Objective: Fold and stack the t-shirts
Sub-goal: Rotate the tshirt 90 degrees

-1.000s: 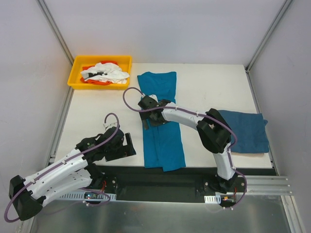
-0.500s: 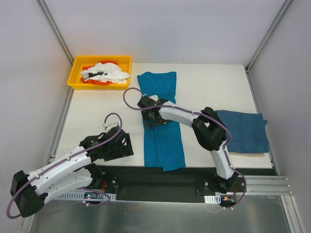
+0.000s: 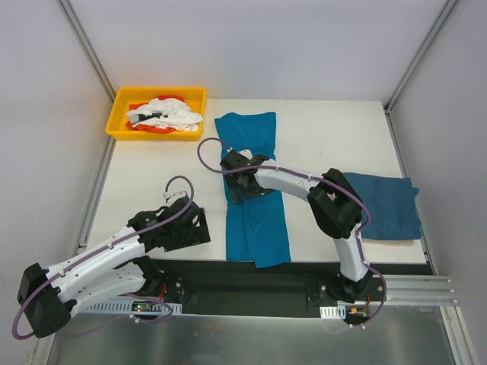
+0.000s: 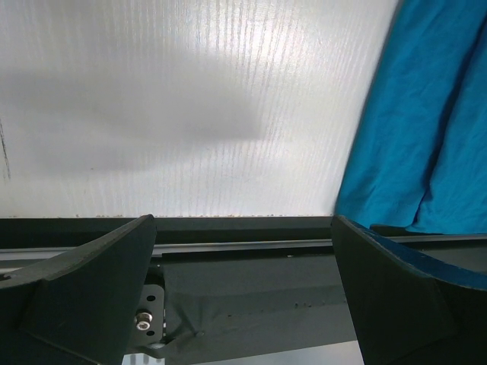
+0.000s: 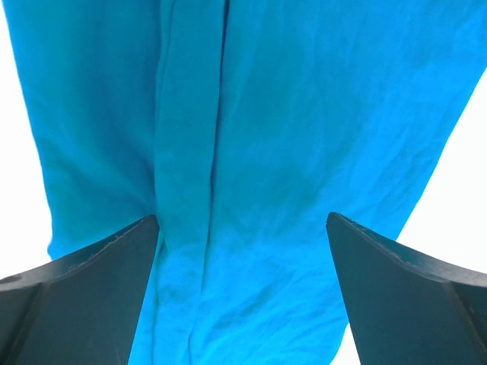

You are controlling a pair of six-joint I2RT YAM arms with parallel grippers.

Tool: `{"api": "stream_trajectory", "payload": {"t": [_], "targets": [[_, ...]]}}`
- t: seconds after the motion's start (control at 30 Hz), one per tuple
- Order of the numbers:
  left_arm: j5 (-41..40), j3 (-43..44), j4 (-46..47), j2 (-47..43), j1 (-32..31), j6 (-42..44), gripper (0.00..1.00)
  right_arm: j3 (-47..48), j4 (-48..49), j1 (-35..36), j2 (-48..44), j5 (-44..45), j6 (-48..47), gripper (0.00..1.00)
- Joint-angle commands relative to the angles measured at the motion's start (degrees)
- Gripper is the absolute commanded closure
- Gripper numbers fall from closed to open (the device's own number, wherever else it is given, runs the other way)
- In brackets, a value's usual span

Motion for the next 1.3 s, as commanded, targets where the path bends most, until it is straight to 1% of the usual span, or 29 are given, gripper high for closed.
{"api": "stream_trajectory", "payload": {"t": [0.0, 0.13, 0.4, 0.8, 1.27], "targets": [[-0.76, 1.81, 1.08, 1.54, 0.34, 0.97, 0.01, -1.88, 0.95, -0.18, -5.37, -3.2, -1.29, 0.03], [-0.58, 2.07, 1.61, 2.59, 0.34, 1.24, 0.01, -3.02, 0.33, -0.44, -5.73, -1.45, -1.46, 0.03], [-0.84, 2.43, 1.87, 3.29, 0.34, 1.68, 0.01, -4.78, -0.02, -1.41, -5.29, -0.74, -0.93, 0.03], [-0.67, 2.51, 2.31, 3.99, 0.42, 2.2, 0.01, -8.56, -0.72, -2.2, -11.52, 1.98, -0.41, 0.03], [-0.93, 2.34, 2.31, 4.09, 0.43, 2.38, 0.01, -9.96, -2.13, -5.62, -12.67, 1.99, -0.23, 0.03]]}}
